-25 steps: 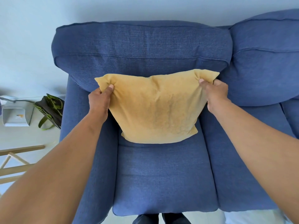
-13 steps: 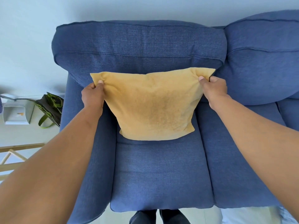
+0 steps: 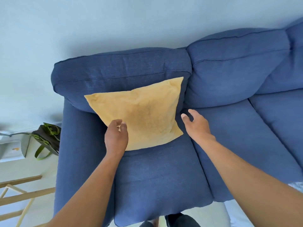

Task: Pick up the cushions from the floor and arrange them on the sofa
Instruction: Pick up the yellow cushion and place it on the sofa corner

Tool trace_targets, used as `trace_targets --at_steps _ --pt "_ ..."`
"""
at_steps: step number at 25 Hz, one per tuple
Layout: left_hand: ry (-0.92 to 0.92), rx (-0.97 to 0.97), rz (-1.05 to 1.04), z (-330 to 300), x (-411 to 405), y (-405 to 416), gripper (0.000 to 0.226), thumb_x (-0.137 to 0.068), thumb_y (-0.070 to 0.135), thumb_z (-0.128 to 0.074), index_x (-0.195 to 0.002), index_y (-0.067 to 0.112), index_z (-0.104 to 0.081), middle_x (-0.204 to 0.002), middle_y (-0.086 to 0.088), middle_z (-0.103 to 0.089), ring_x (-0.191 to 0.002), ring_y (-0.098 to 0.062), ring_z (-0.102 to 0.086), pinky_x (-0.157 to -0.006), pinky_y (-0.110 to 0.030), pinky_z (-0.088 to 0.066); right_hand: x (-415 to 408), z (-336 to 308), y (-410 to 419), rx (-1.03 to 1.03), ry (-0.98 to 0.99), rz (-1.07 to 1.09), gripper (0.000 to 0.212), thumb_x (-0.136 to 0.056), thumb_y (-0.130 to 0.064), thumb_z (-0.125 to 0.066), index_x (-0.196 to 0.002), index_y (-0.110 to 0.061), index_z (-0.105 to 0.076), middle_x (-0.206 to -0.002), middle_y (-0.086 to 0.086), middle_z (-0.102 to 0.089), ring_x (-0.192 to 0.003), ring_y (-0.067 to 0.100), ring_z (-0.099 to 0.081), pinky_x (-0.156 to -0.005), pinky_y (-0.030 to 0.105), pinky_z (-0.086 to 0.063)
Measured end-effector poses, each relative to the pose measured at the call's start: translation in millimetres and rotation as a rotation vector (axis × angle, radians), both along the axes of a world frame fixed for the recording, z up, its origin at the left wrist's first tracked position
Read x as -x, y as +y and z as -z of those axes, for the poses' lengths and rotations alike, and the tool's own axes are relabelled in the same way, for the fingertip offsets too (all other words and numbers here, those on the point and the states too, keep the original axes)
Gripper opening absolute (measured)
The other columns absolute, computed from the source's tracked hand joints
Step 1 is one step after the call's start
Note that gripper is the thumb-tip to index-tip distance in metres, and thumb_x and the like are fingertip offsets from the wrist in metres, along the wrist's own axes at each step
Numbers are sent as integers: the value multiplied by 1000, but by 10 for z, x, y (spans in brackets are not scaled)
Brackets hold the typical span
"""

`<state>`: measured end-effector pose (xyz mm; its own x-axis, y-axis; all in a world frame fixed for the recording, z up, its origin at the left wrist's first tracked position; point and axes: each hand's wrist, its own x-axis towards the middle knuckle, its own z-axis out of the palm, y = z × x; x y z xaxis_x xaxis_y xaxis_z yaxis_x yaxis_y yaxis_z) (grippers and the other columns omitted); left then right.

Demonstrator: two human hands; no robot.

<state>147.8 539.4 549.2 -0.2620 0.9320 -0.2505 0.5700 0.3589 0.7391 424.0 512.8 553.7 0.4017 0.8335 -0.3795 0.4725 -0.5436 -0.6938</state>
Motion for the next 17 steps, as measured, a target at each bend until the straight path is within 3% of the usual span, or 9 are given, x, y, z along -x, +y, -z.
trace_targets --at_steps 4,9,17 --pt "127 -7 415 46 -438 -317 58 -108 37 -46 -160 14 -37 -164 -4 -44 -150 -25 -42 -118 -43 -38 -79 -3 -575 46 -194 -56 67 -111 -42 -44 -166 -9 -24 -179 9 -13 -166 22 1 -131 51 -18" --pt "257 -70 769 -89 -932 -803 69 -109 38 -42 -167 9 -18 -175 -10 -17 -162 -26 -16 -128 -44 -19 -177 -19 -1433 110 -358 -9 74 -110 -47 -43 -167 -6 -18 -179 15 -4 -166 29 4 -129 58 -17" --pt "367 -146 1190 -78 -2104 -1764 75 -108 46 -42 -167 9 -15 -177 -11 -9 -164 -28 -2 -130 -46 -14 -930 -63 -3085 214 -386 327 80 -109 -53 -43 -168 -8 -14 -179 13 0 -166 29 6 -130 60 -14"
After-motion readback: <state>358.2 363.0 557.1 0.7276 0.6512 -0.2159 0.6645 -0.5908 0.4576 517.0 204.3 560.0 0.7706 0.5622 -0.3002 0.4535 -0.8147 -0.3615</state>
